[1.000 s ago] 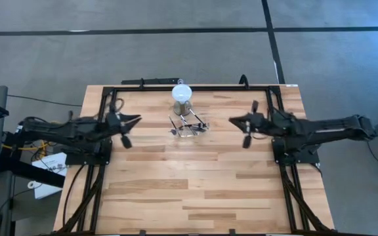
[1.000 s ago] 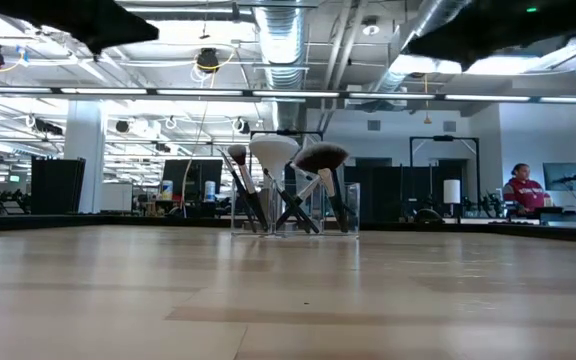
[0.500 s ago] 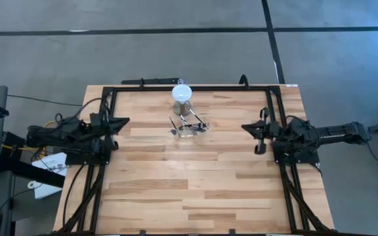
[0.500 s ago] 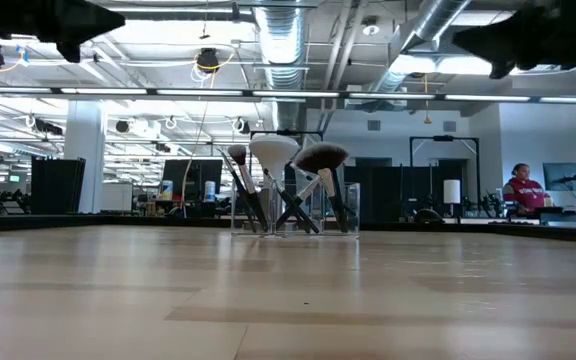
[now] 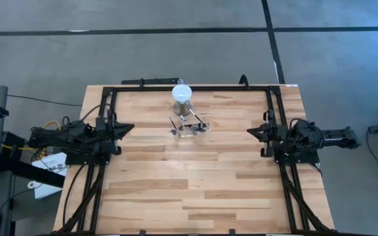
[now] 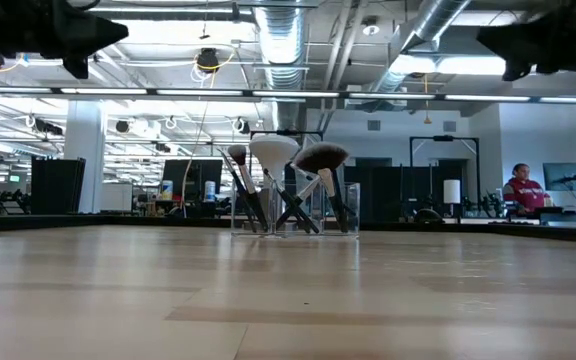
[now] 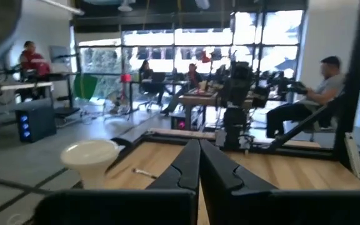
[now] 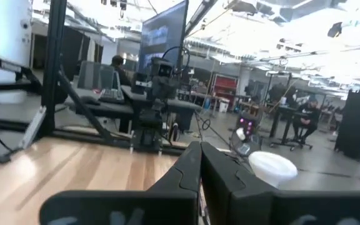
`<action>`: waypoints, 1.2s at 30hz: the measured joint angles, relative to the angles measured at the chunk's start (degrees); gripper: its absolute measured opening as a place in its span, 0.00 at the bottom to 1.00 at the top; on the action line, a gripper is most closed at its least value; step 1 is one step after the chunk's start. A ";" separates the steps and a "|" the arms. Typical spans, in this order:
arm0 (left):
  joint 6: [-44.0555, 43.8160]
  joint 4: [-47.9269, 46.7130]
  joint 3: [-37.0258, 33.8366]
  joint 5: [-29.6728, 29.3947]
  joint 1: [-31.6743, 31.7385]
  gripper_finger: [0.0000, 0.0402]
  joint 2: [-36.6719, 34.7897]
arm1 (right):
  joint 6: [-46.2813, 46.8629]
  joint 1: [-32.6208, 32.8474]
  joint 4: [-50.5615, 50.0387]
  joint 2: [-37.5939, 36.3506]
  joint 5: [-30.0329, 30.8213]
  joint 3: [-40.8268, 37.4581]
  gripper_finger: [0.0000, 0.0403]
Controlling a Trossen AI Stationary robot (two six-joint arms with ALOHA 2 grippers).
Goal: Put items in baskets/containers
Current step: Return to Home Position
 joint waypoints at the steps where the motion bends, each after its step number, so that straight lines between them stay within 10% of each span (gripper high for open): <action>1: 0.25 1.79 -1.16 0.81 0.02 0.01 0.02 | -0.87 -0.09 0.35 -0.49 -0.02 -0.88 0.00; 10: 1.45 7.92 -6.83 9.83 0.62 0.01 0.00 | -1.65 0.00 -0.87 -2.46 -0.24 -2.13 0.00; 36: -0.43 13.03 -11.04 10.44 0.64 0.02 2.65 | 3.18 -0.48 -4.21 -1.87 0.15 -6.26 0.00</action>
